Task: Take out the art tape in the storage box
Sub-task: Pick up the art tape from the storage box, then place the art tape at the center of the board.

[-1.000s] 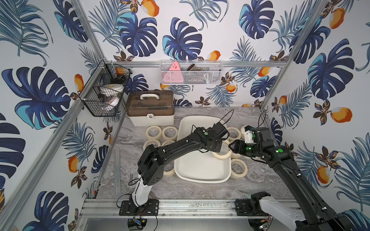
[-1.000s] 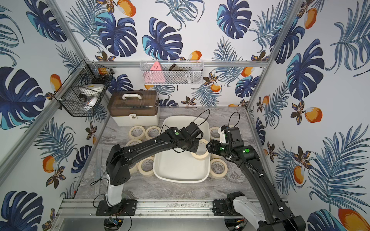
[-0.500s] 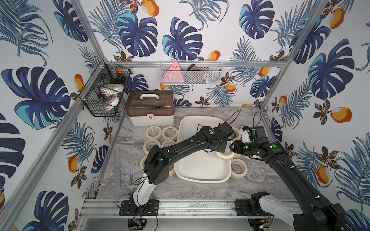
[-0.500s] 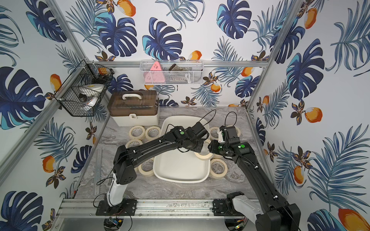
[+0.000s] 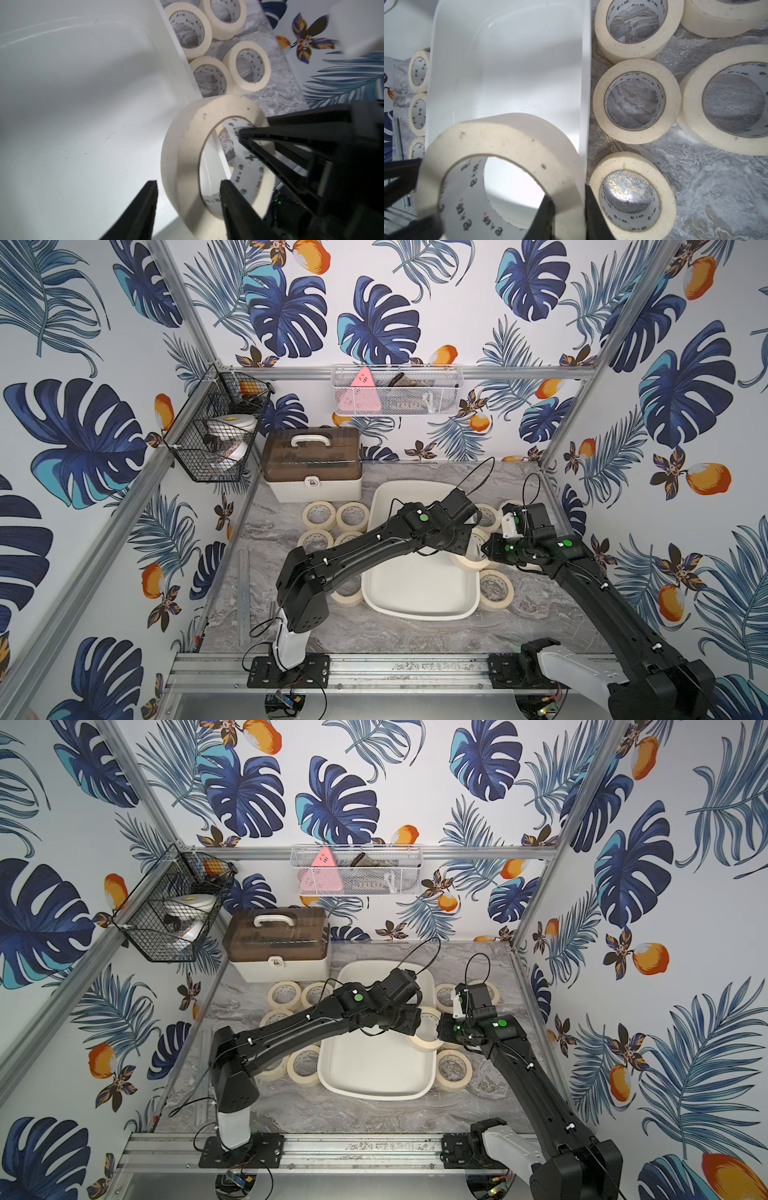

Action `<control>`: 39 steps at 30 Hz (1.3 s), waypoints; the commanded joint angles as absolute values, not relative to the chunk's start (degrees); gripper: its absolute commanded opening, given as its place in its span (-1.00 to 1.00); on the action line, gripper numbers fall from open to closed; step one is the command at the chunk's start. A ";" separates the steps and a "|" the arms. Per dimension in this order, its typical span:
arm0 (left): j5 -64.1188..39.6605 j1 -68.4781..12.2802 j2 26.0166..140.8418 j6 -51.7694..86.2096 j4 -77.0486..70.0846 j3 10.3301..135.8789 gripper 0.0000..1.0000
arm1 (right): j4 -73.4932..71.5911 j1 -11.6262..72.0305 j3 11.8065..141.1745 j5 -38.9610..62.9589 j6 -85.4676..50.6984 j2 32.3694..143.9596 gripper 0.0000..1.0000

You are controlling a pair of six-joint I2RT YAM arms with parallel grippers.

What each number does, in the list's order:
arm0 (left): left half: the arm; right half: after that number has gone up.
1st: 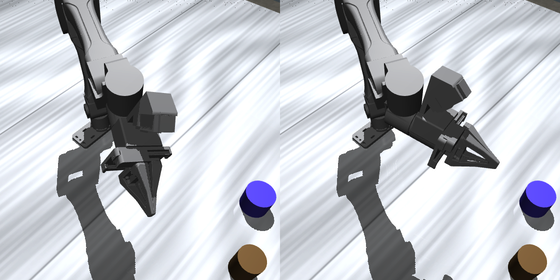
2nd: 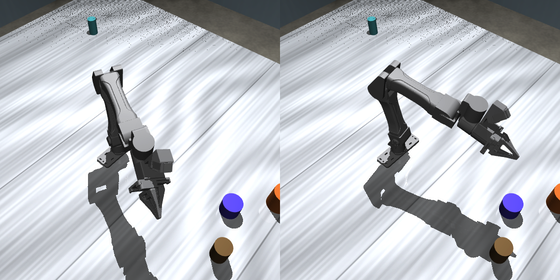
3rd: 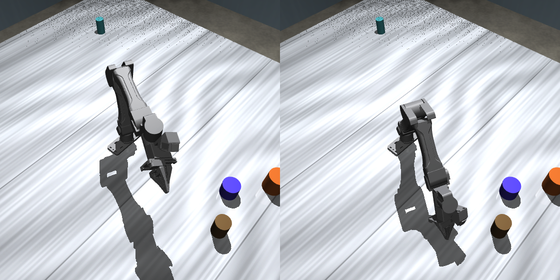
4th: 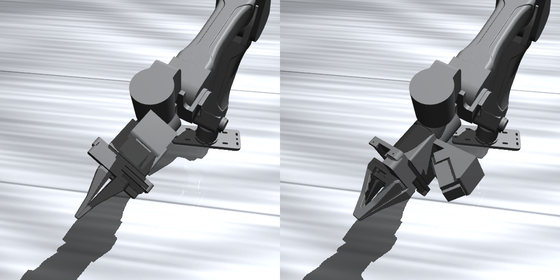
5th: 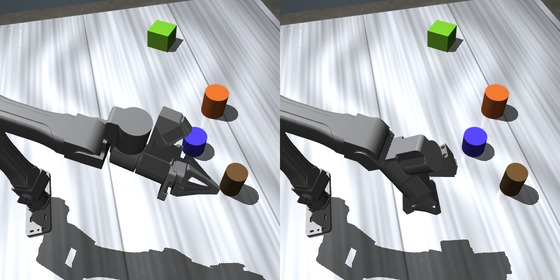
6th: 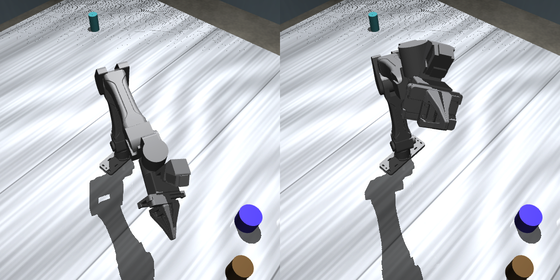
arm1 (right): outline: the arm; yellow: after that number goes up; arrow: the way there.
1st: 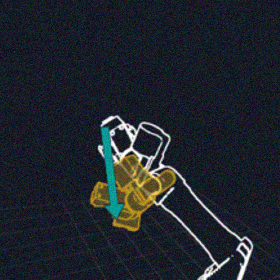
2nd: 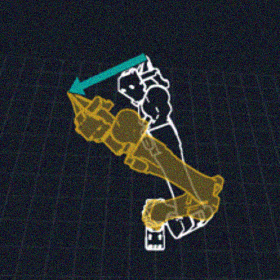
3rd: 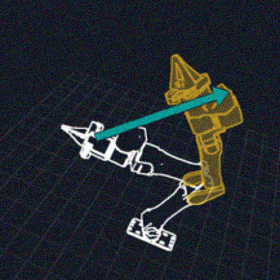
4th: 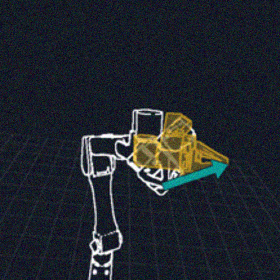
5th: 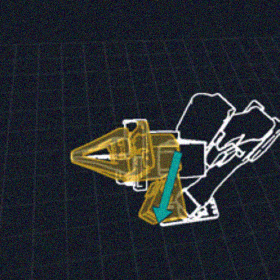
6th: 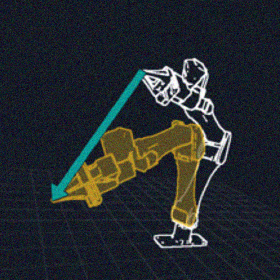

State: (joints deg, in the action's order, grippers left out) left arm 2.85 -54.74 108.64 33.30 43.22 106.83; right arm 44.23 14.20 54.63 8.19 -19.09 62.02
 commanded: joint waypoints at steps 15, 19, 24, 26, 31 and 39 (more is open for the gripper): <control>10.43 -54.08 94.49 30.50 37.34 97.54 0.73 | 51.31 11.94 56.70 -15.50 -33.39 56.76 -1.00; 10.59 -52.76 93.01 31.14 37.45 94.44 0.74 | 55.31 8.43 54.30 -23.69 -43.45 54.33 -1.00; 9.43 -51.36 92.28 32.34 37.65 91.08 0.75 | 61.63 4.22 49.50 -29.82 -57.21 51.67 -1.00; 9.10 -51.12 91.92 32.52 37.38 90.04 0.75 | 64.13 3.57 48.14 -31.81 -61.36 51.01 -1.00; 8.48 -50.77 91.76 33.08 37.54 88.43 0.76 | 66.97 2.84 43.89 -34.36 -68.51 48.51 -1.00; 7.74 -50.72 91.49 34.25 37.03 86.55 0.76 | 65.30 2.29 37.29 -33.76 -74.28 46.78 -1.00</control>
